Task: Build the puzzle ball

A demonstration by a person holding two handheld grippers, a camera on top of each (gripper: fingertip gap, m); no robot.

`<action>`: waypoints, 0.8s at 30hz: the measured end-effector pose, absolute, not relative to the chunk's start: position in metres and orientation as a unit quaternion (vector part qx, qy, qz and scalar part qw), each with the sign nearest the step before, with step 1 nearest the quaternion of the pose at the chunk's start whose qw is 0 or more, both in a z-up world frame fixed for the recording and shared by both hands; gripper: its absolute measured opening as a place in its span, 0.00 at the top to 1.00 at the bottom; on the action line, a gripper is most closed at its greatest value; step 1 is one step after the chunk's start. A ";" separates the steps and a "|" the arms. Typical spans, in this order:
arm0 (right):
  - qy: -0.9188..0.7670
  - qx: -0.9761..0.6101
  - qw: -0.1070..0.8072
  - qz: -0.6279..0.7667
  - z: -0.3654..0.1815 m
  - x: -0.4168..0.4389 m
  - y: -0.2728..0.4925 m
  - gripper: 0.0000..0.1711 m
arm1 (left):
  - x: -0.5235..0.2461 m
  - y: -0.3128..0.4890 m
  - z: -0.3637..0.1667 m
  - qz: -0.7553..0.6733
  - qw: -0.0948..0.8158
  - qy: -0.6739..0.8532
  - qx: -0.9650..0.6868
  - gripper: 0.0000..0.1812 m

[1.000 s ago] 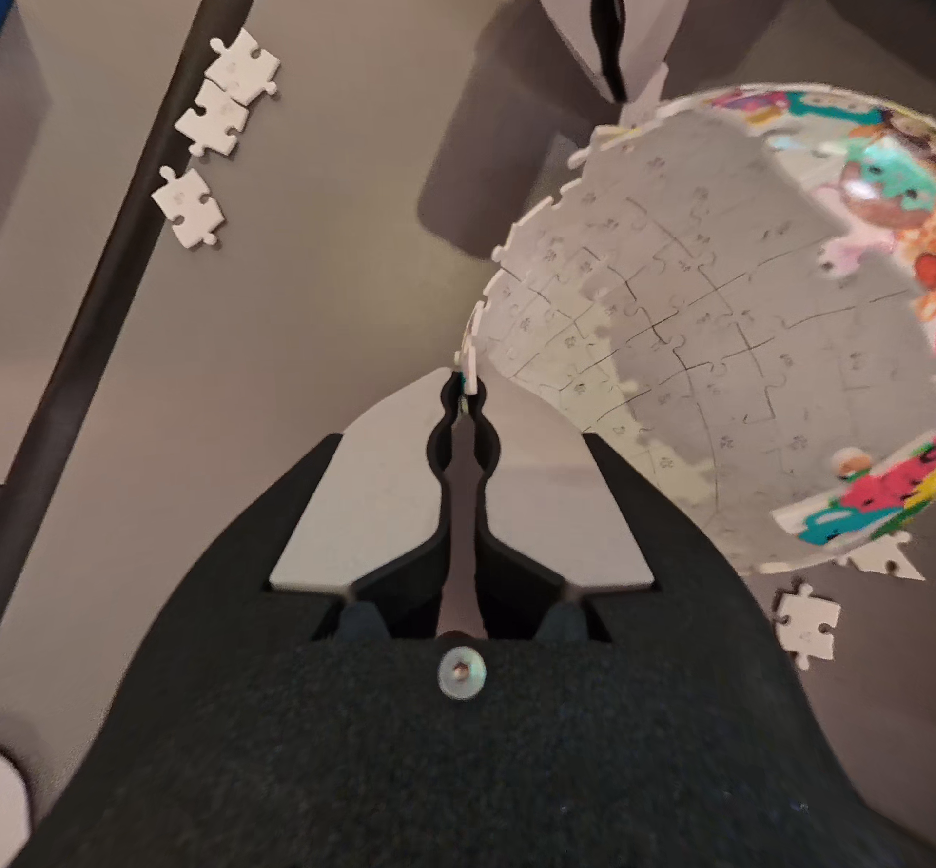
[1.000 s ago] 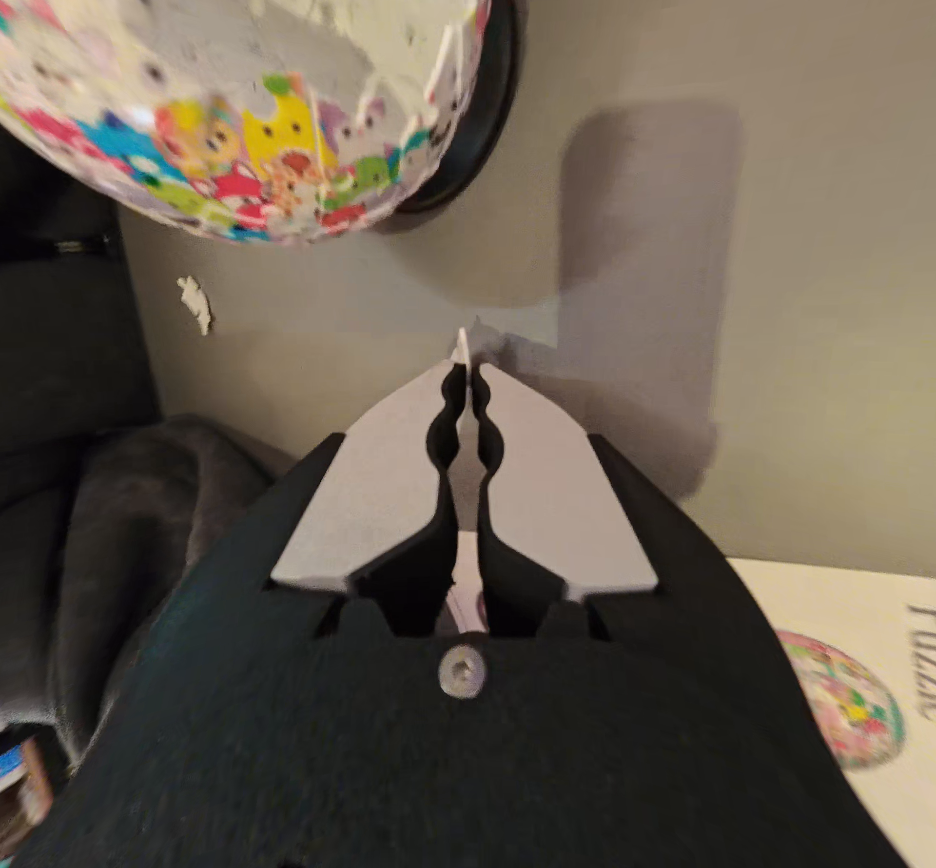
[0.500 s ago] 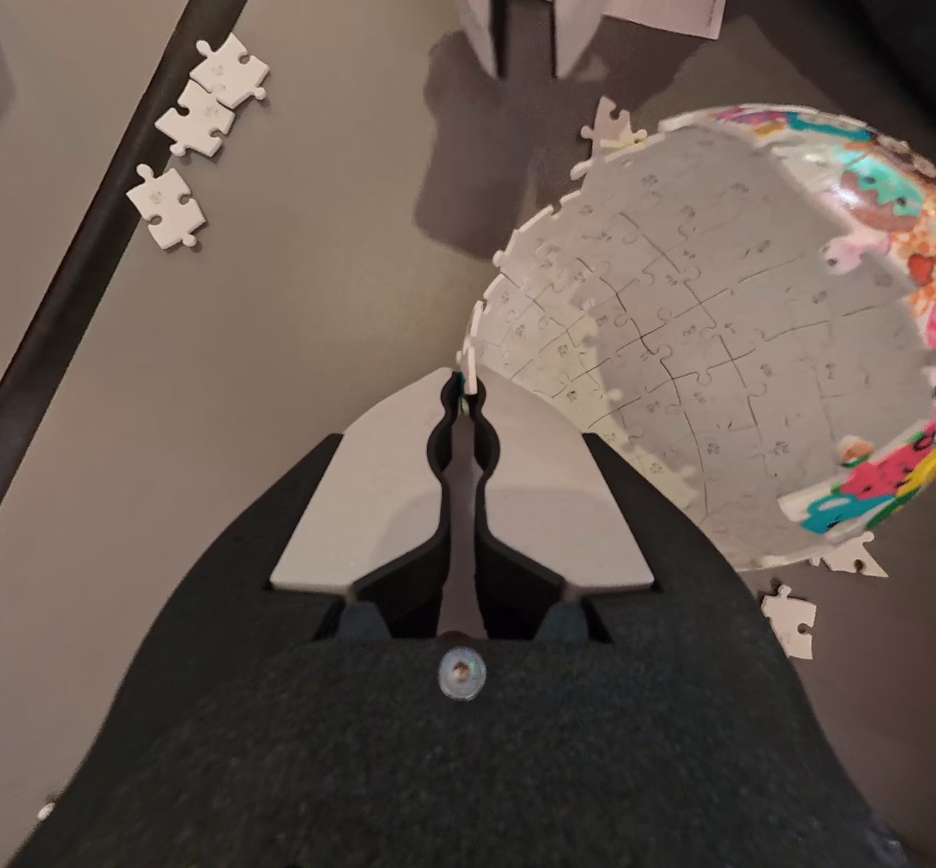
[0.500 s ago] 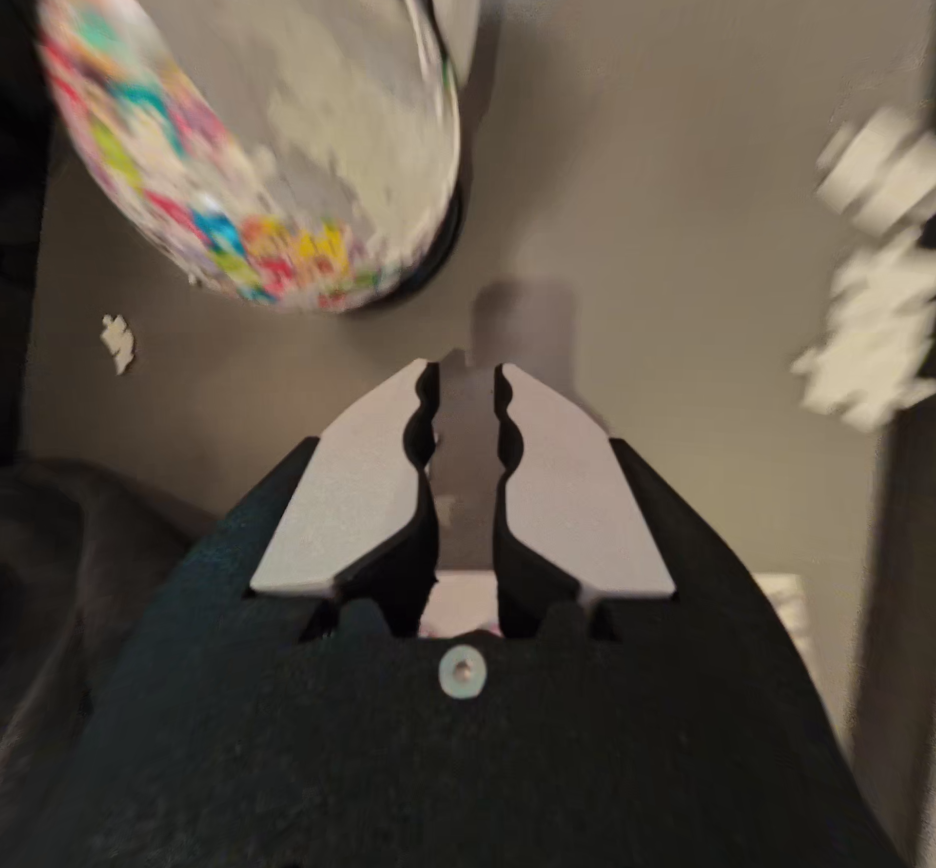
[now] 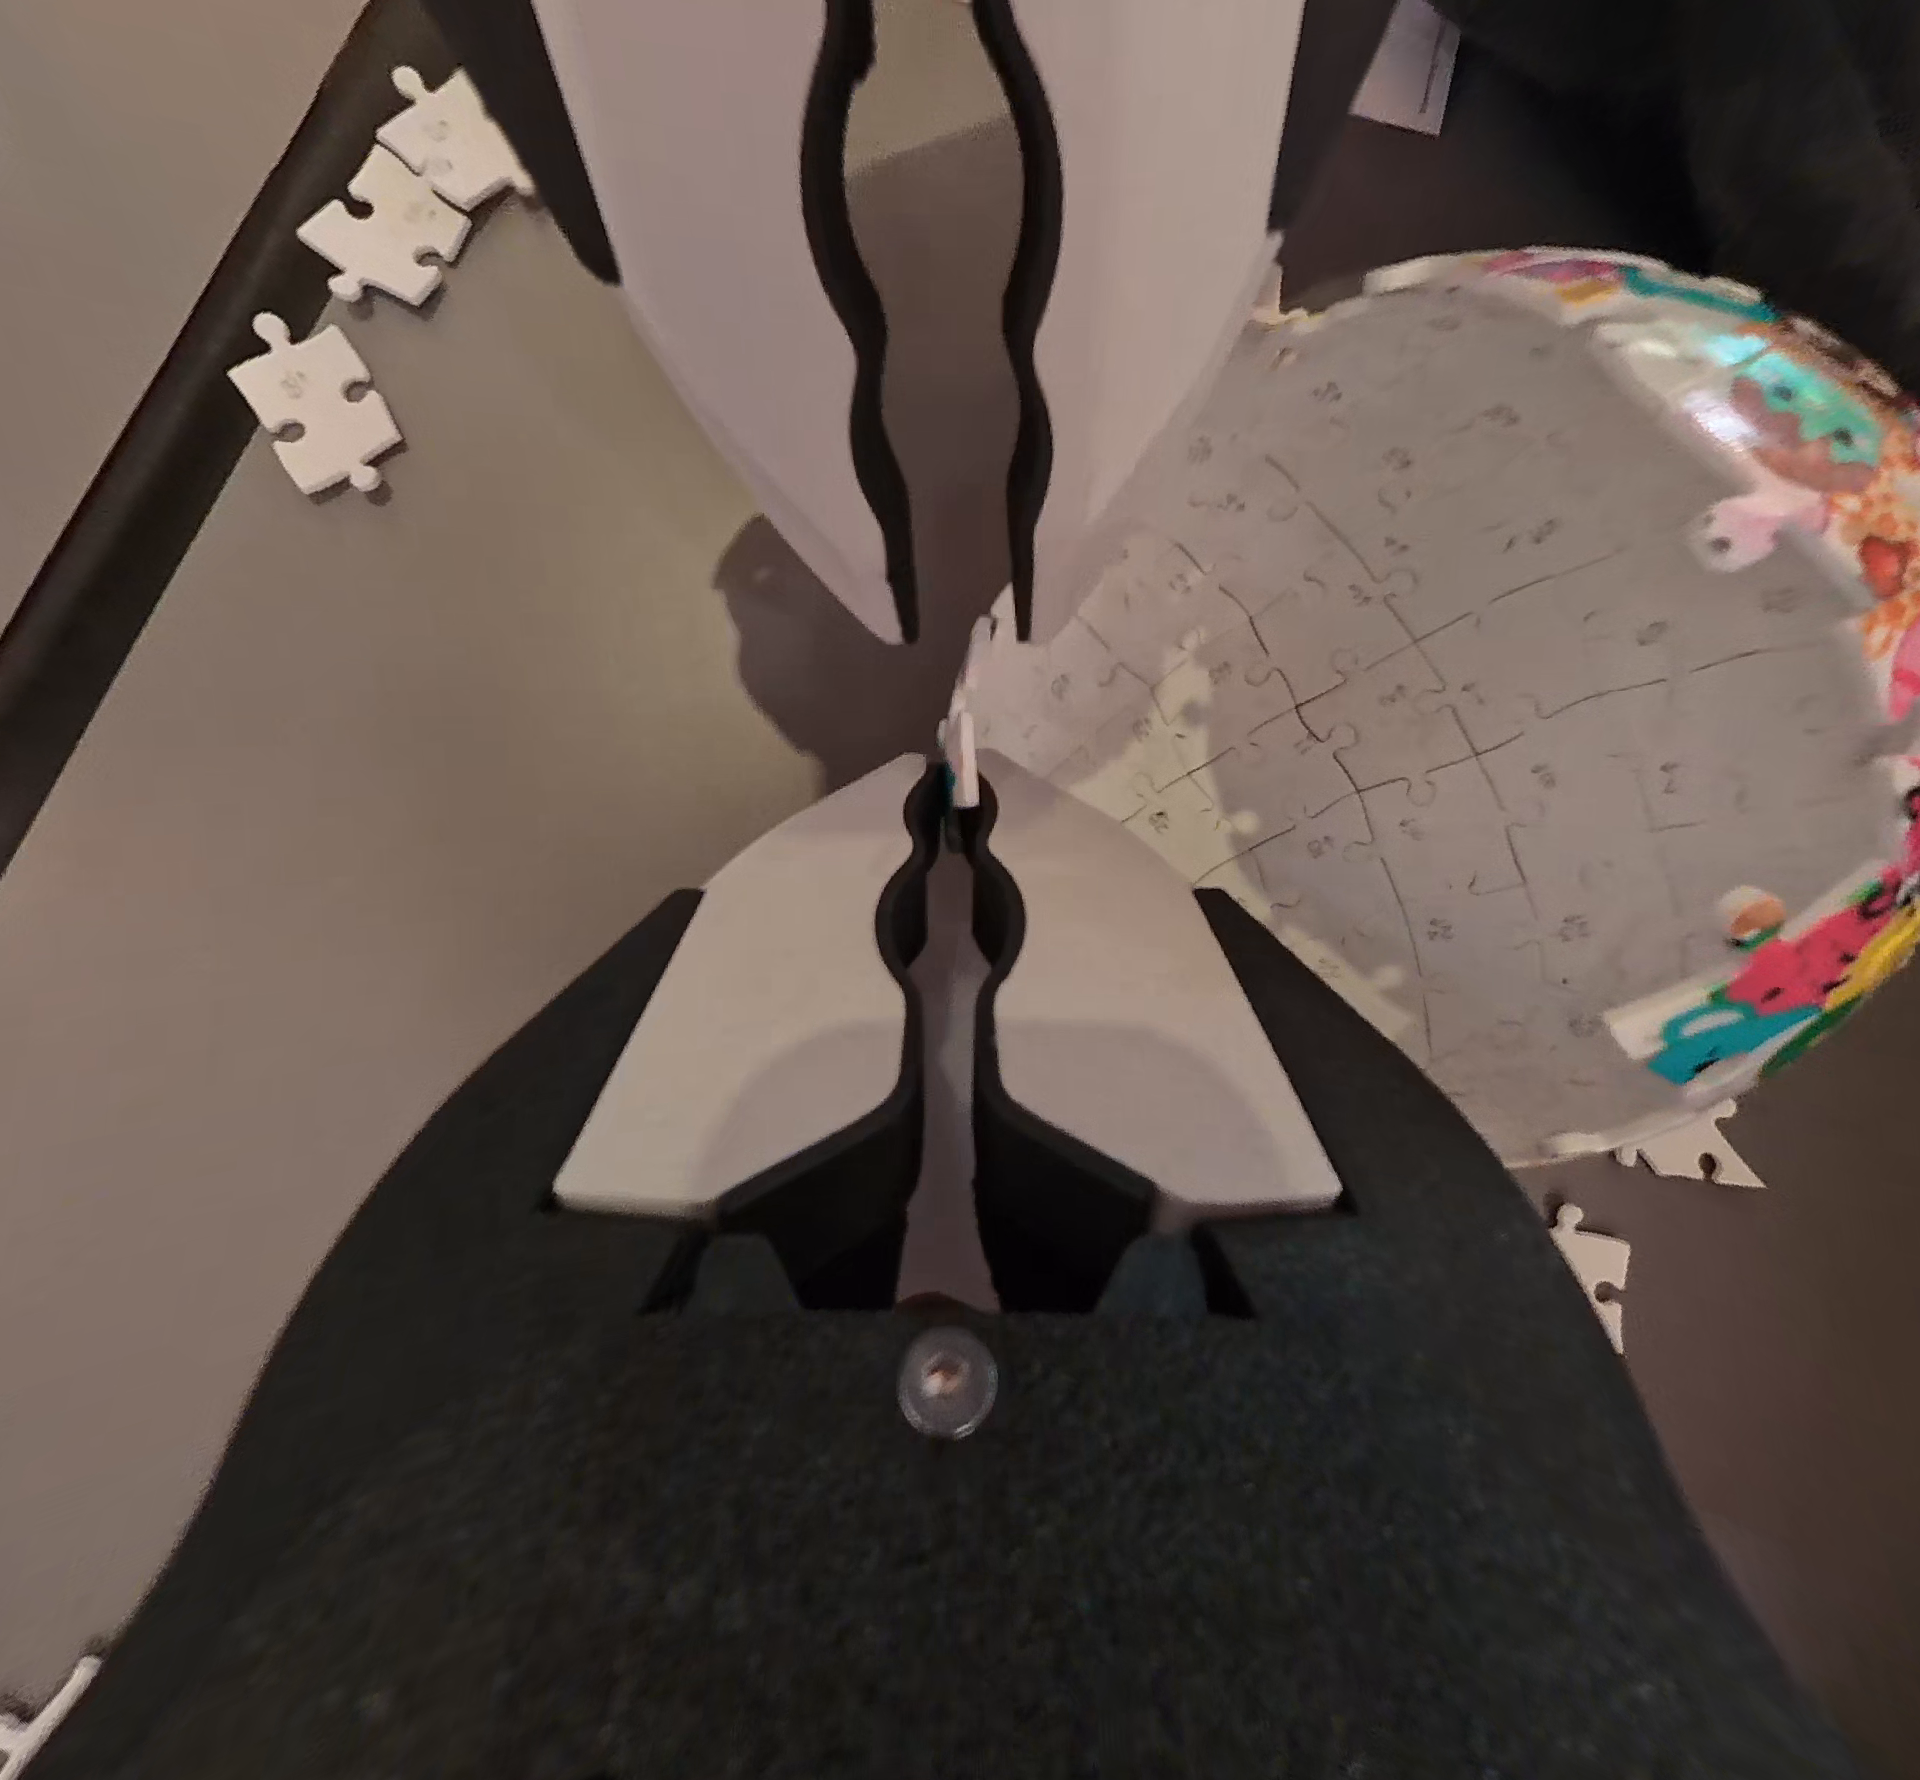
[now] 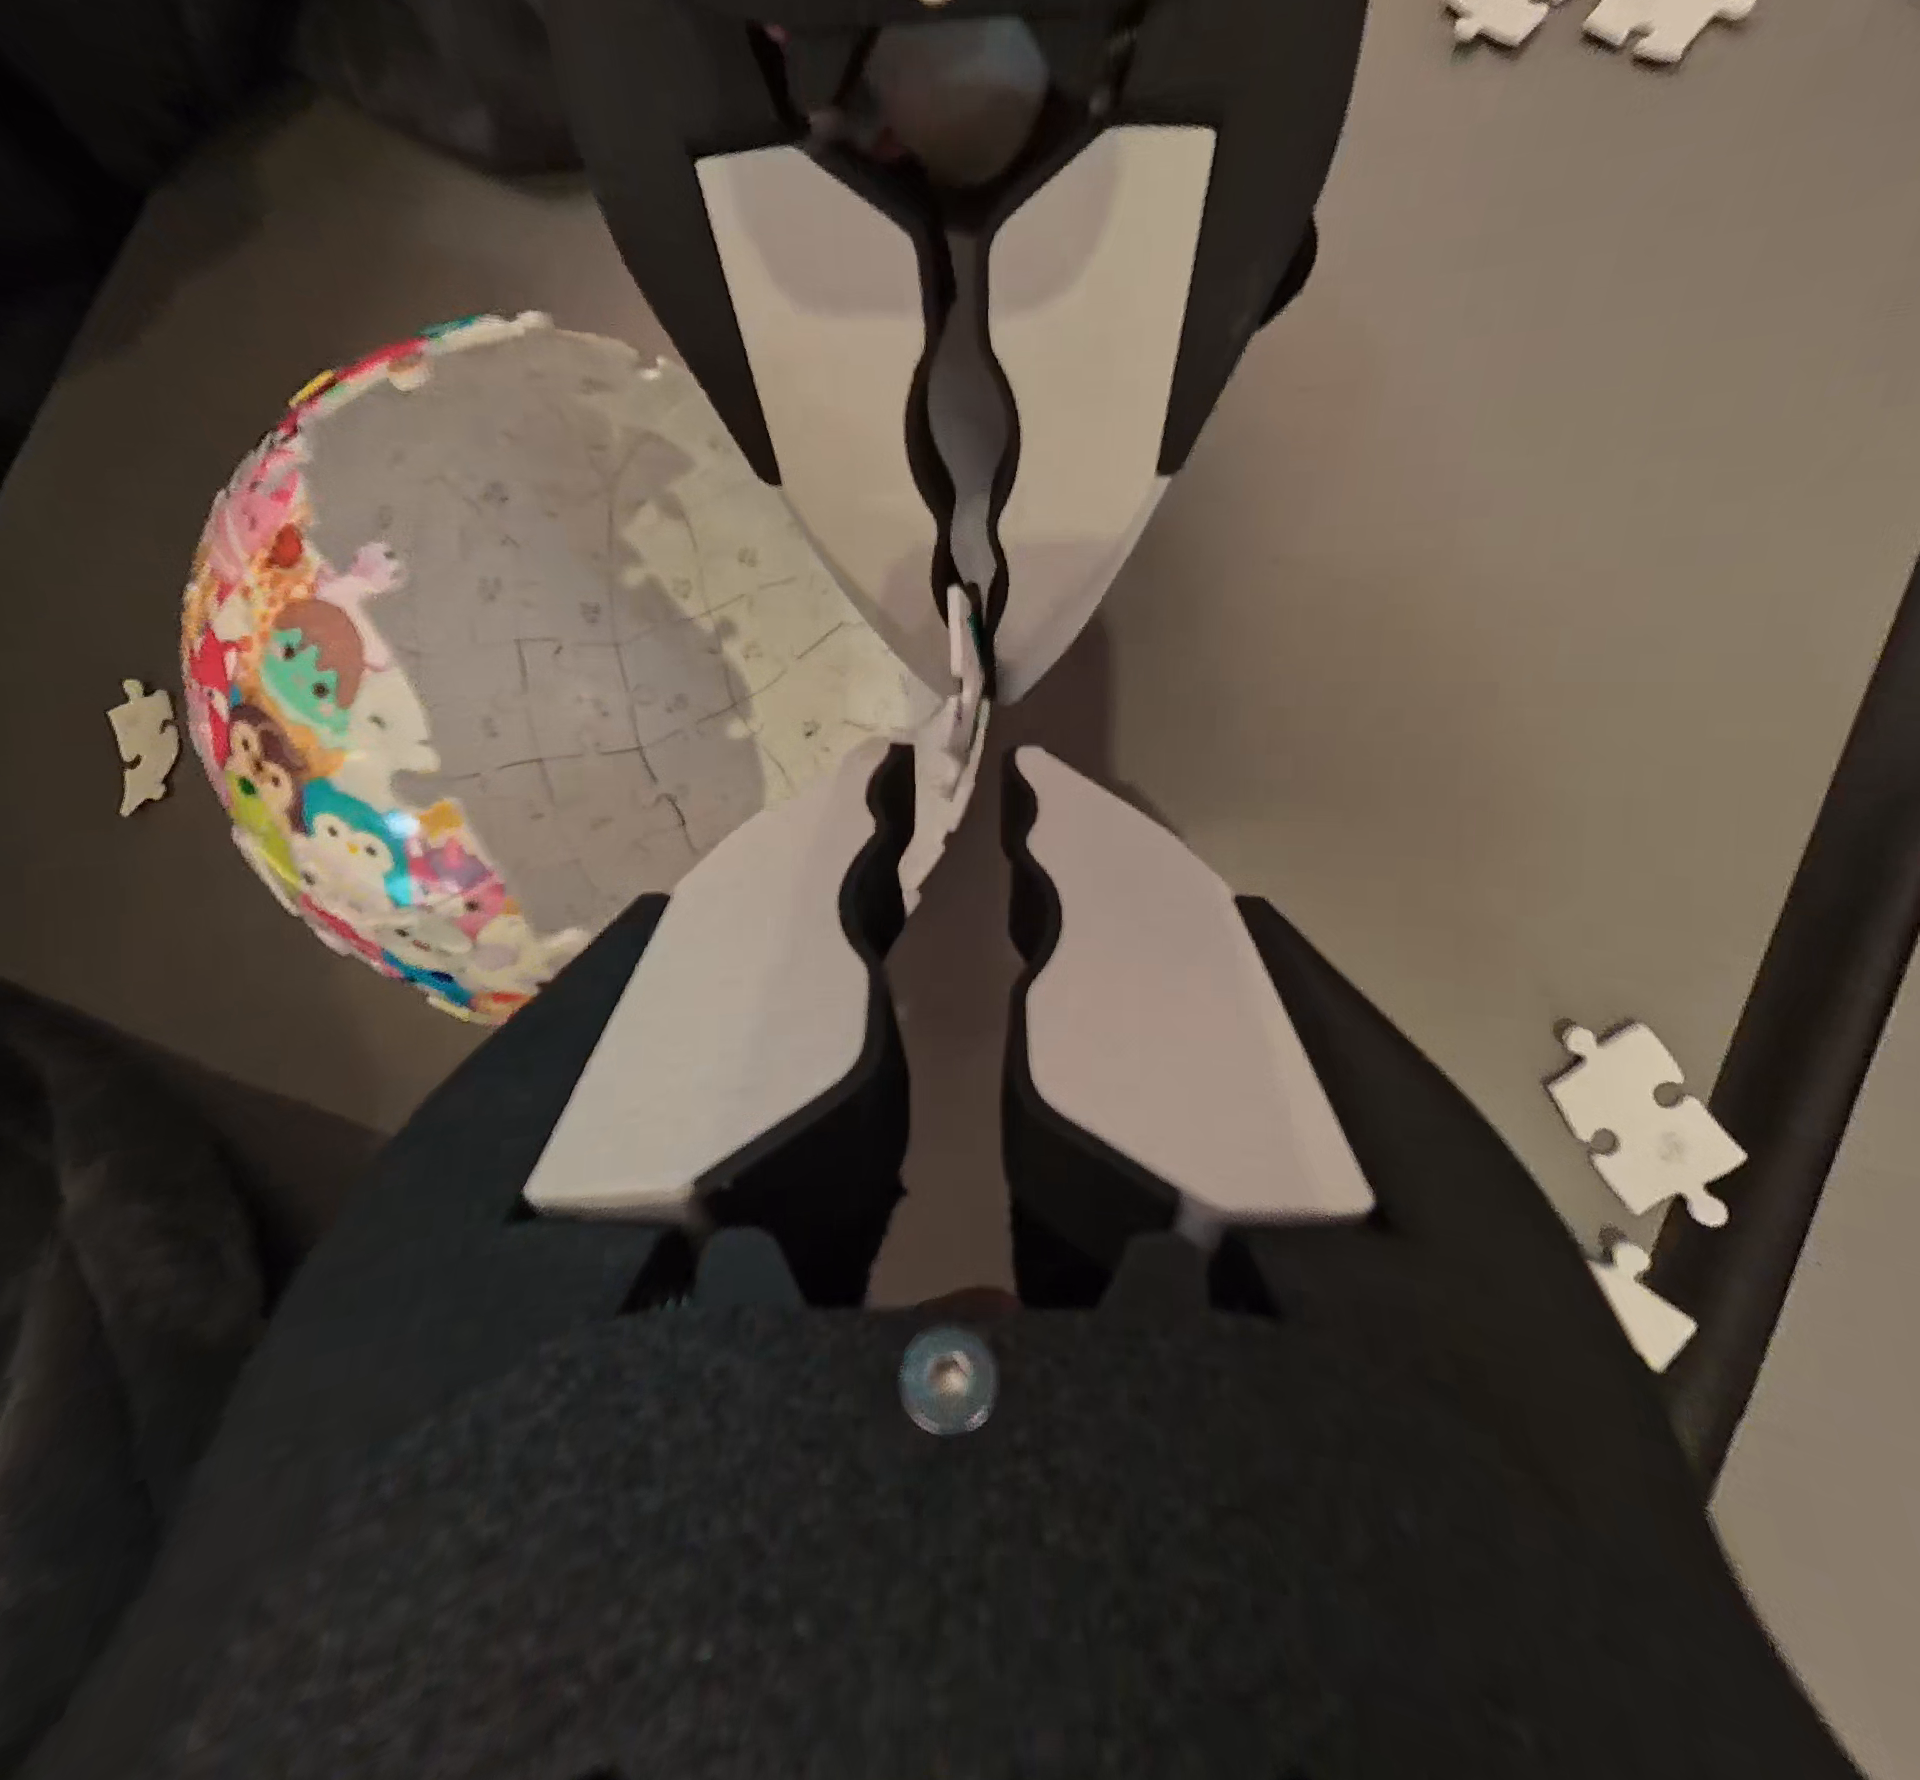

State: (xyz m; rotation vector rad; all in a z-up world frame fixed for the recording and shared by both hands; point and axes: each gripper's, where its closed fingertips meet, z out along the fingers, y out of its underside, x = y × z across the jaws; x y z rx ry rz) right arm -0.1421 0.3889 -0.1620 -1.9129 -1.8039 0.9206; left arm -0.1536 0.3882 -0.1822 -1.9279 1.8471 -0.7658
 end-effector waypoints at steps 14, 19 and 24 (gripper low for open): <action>-0.635 -0.679 0.200 0.308 -0.168 -0.146 0.392 0.99 | -0.169 0.384 -0.144 -0.400 0.150 0.630 -0.649 0.86; -0.638 -0.680 0.207 0.297 -0.168 -0.145 0.393 0.99 | -0.176 0.407 -0.140 -0.459 0.143 0.582 -0.657 0.91; -0.651 -0.672 0.227 0.268 -0.169 -0.144 0.395 0.99 | -0.166 0.412 -0.175 -0.458 0.100 0.579 -0.667 0.98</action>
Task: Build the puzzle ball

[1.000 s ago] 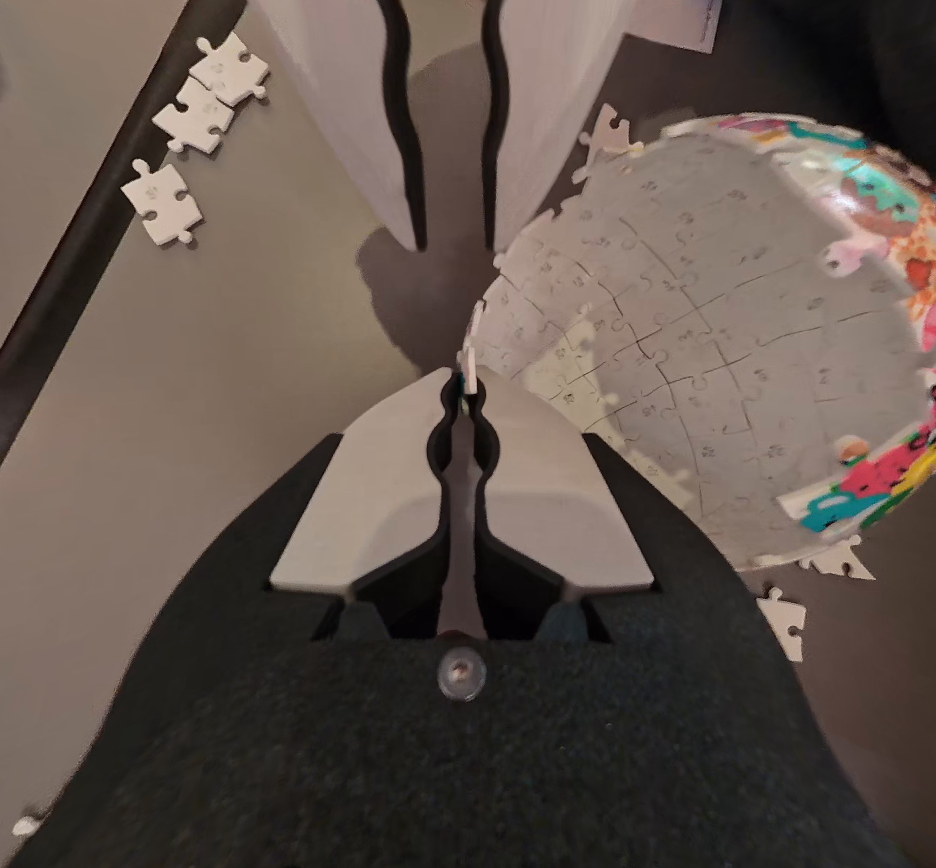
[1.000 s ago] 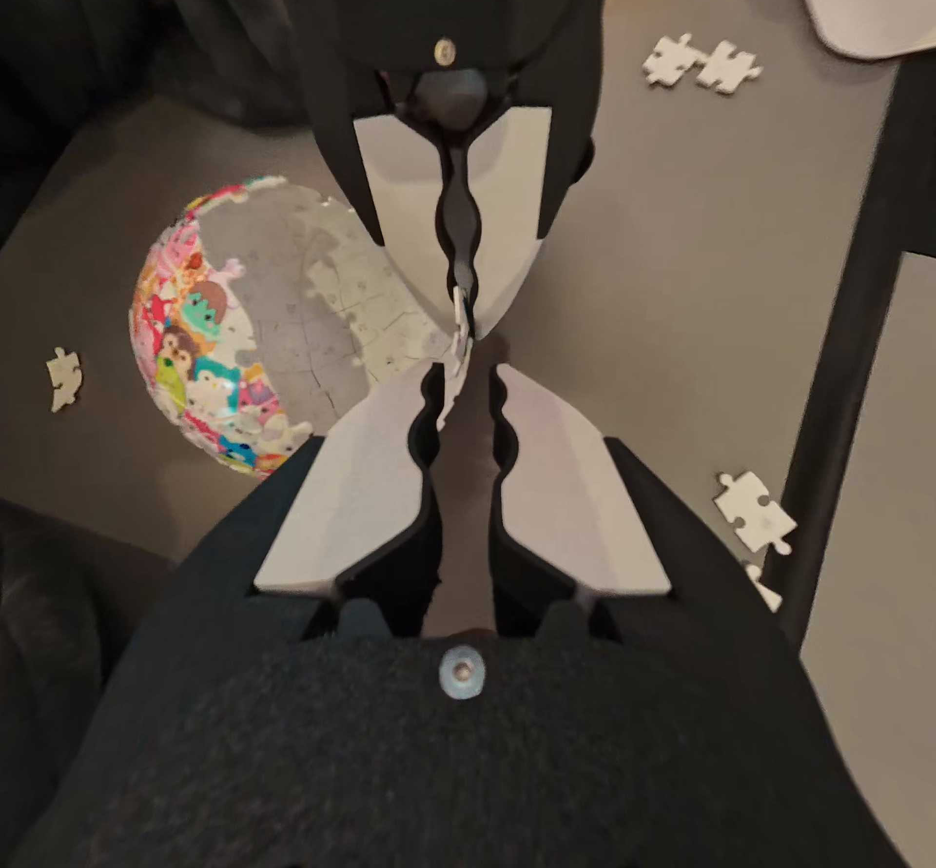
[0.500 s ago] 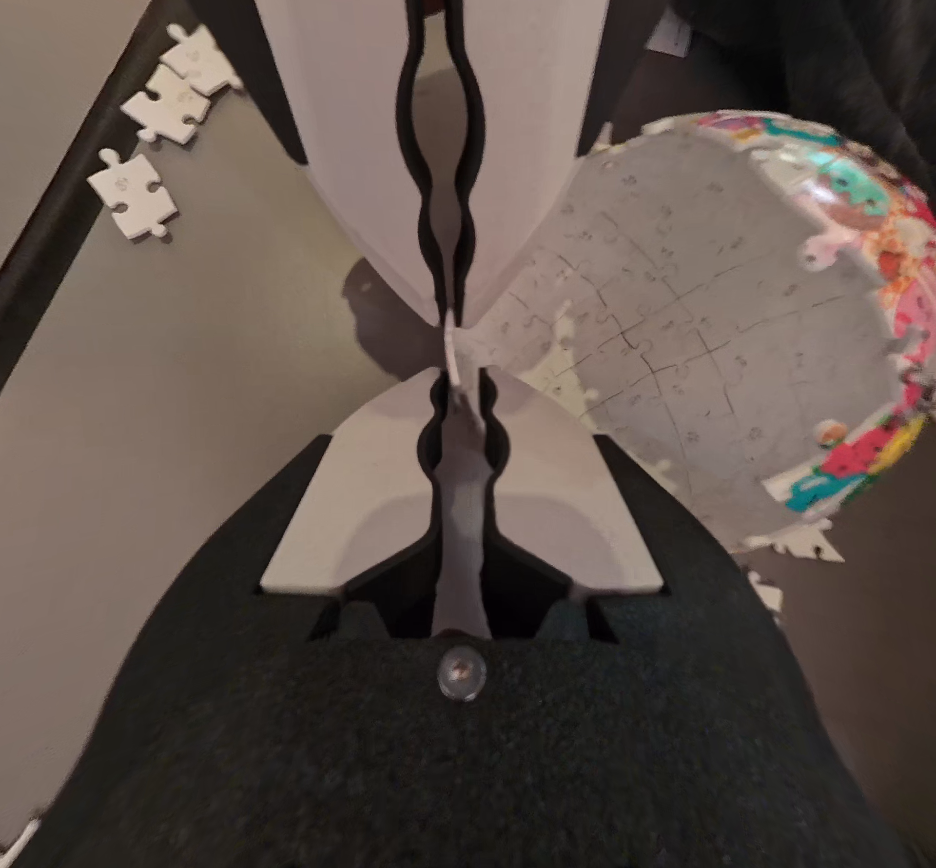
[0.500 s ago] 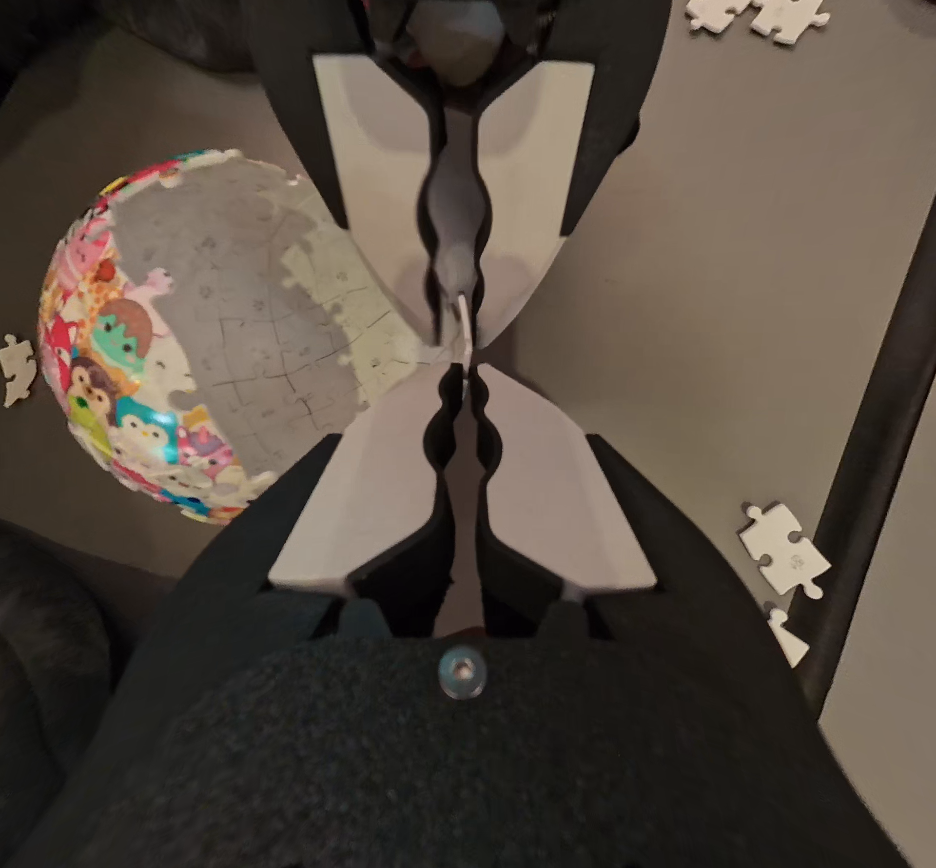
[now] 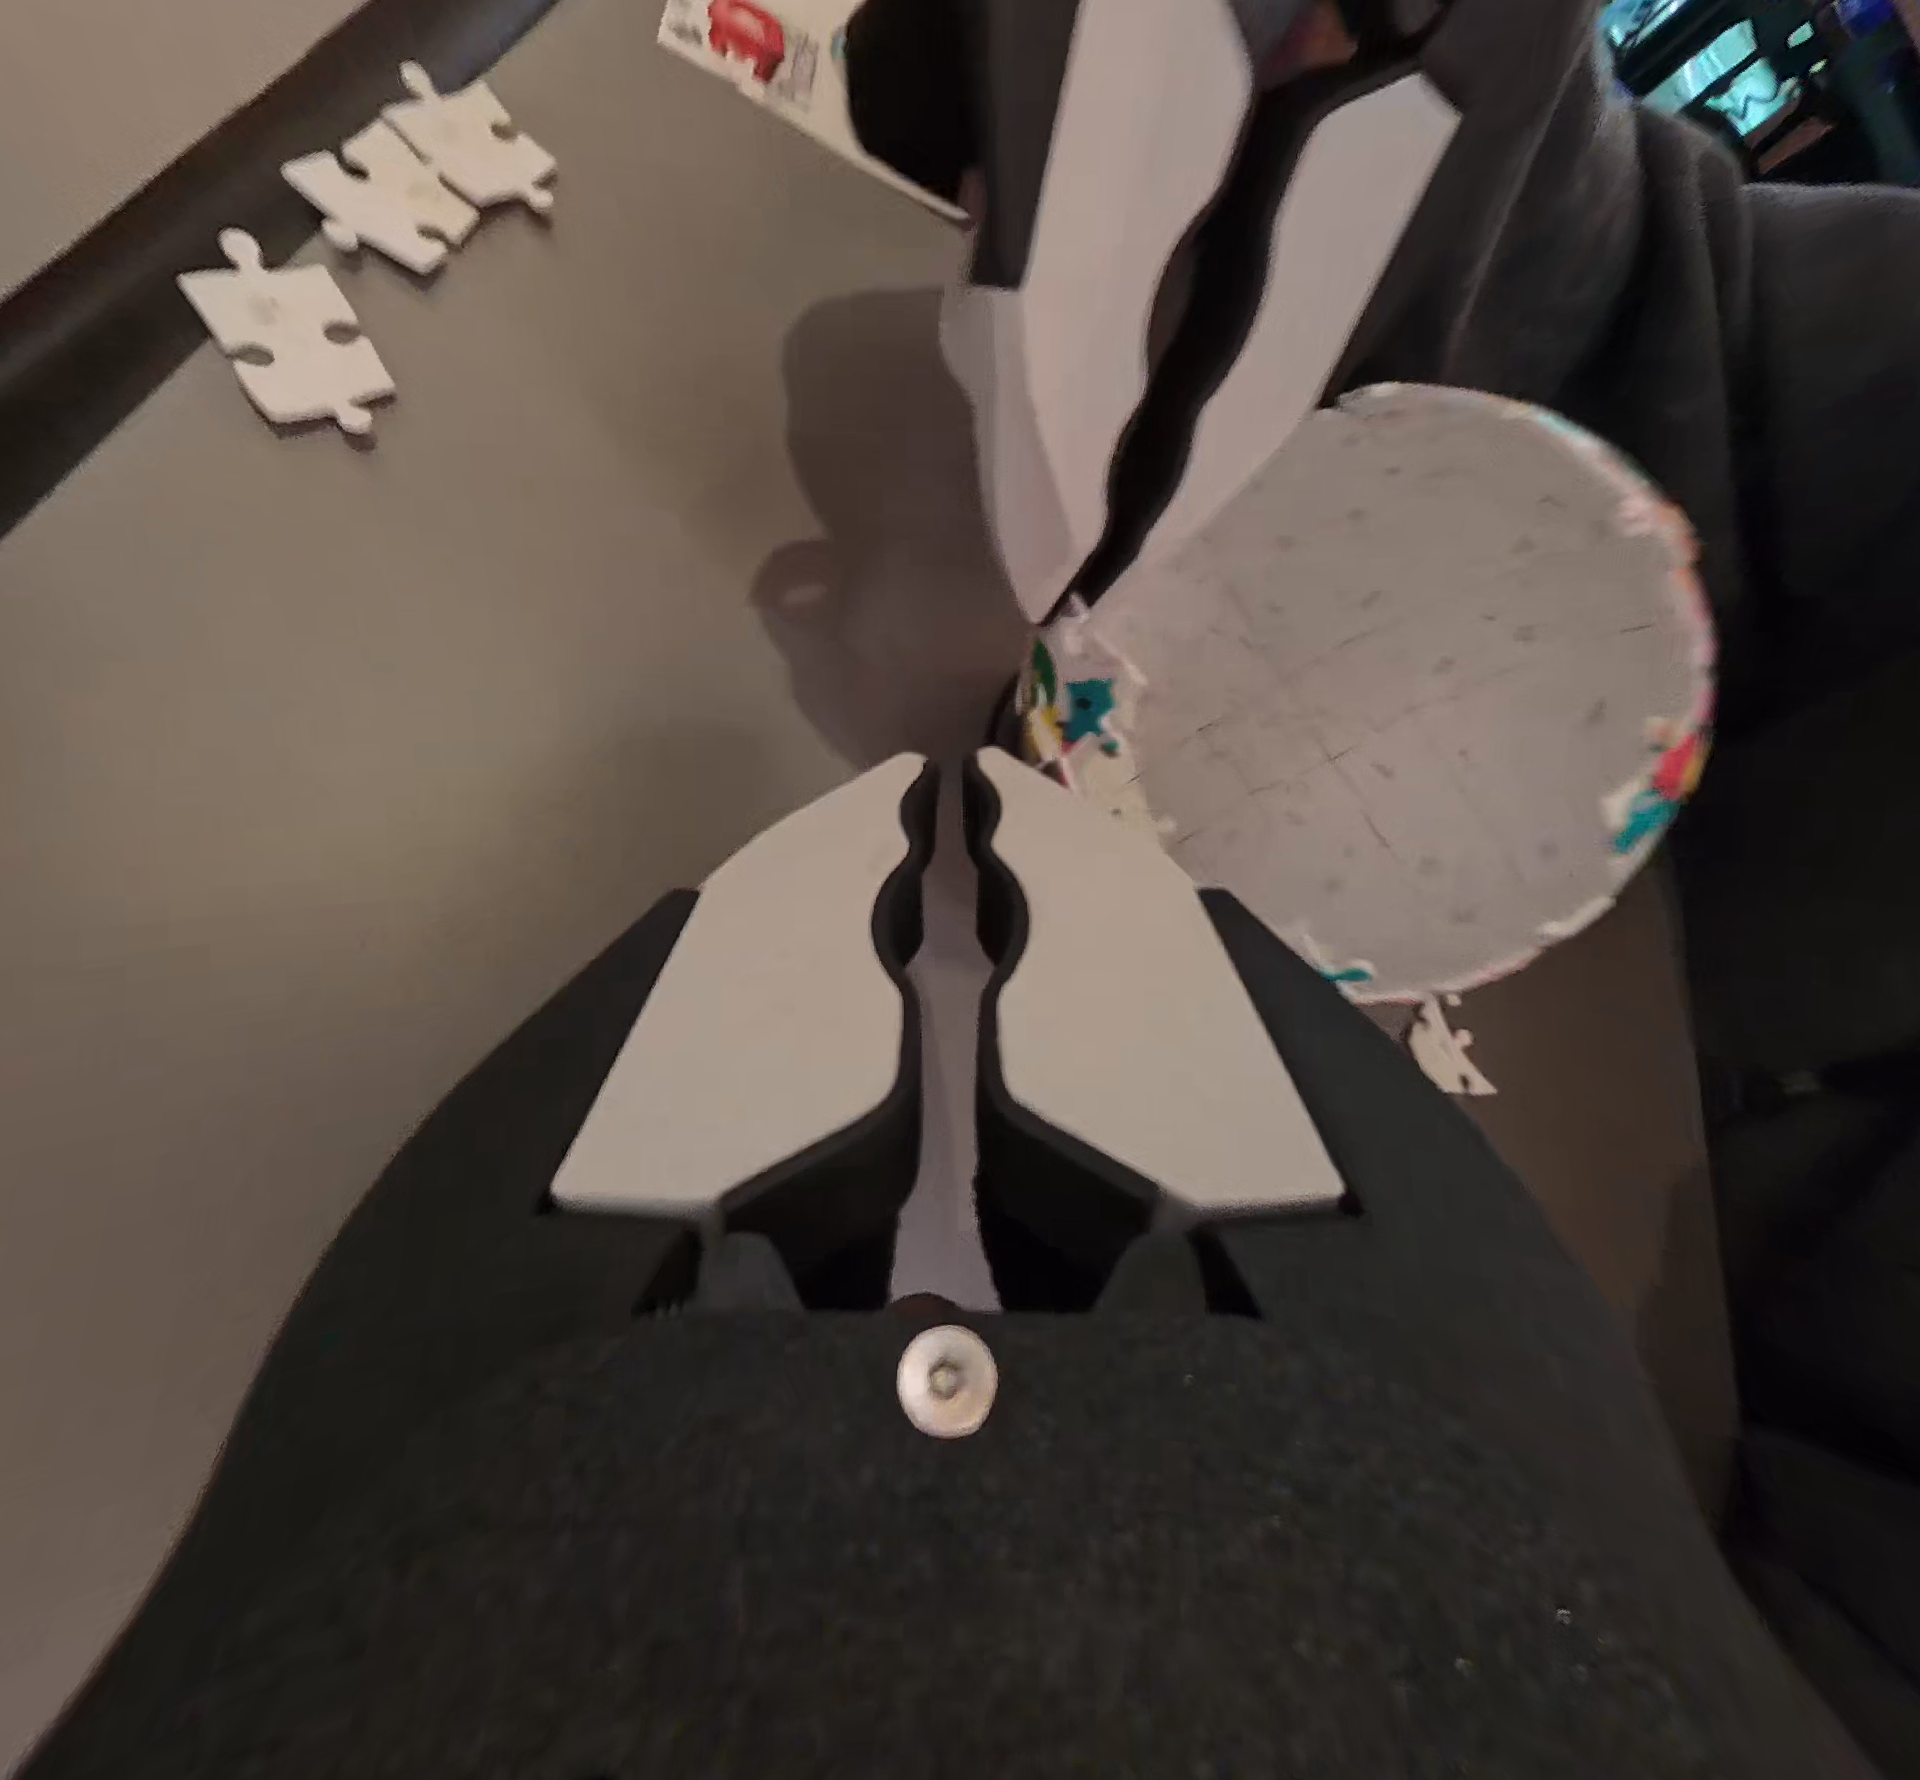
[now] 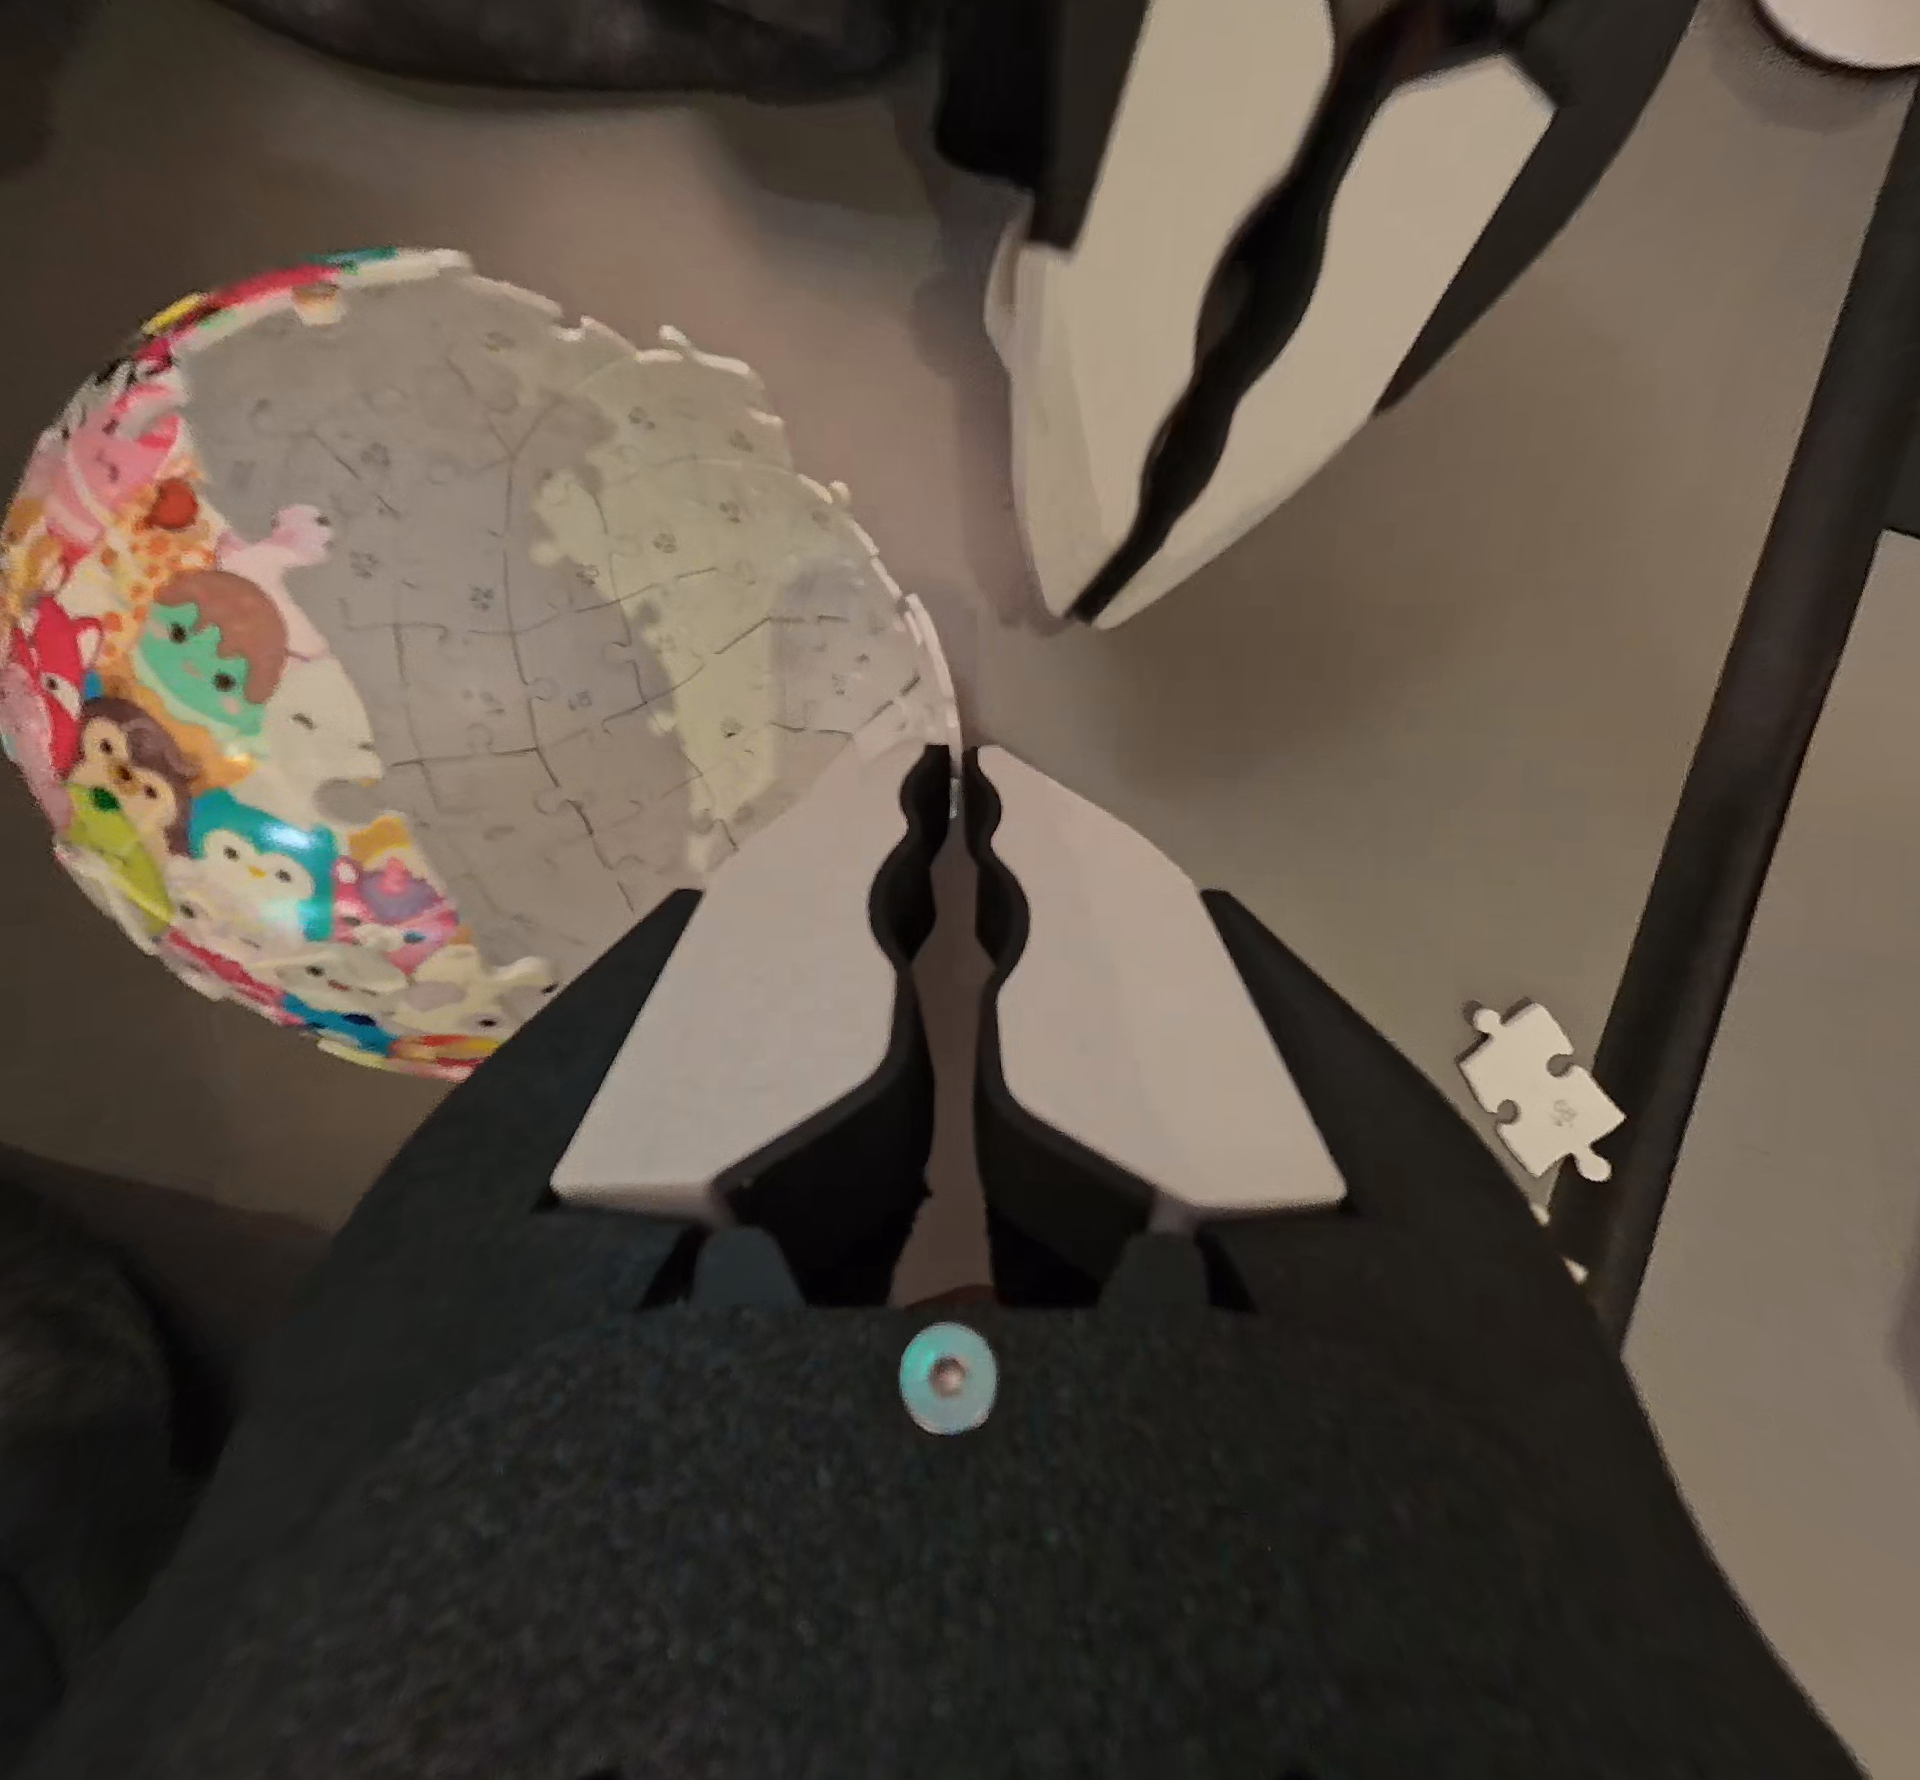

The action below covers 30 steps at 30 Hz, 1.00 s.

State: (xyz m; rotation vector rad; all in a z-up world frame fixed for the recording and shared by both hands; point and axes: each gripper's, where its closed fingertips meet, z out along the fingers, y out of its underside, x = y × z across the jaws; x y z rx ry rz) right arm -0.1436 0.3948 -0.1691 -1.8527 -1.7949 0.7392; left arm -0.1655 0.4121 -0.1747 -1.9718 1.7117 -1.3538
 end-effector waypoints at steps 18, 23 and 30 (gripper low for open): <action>-0.626 -0.698 0.204 0.282 -0.166 -0.148 0.392 0.99 | -0.154 0.402 -0.198 -0.424 0.098 0.623 -0.650 0.99; -0.616 -0.670 0.237 0.339 -0.153 -0.152 0.392 0.99 | -0.152 0.408 -0.193 -0.435 0.124 0.613 -0.648 0.99; -0.486 -0.650 0.346 0.471 -0.130 -0.145 0.427 0.99 | -0.153 0.411 -0.164 -0.513 0.193 0.584 -0.599 0.94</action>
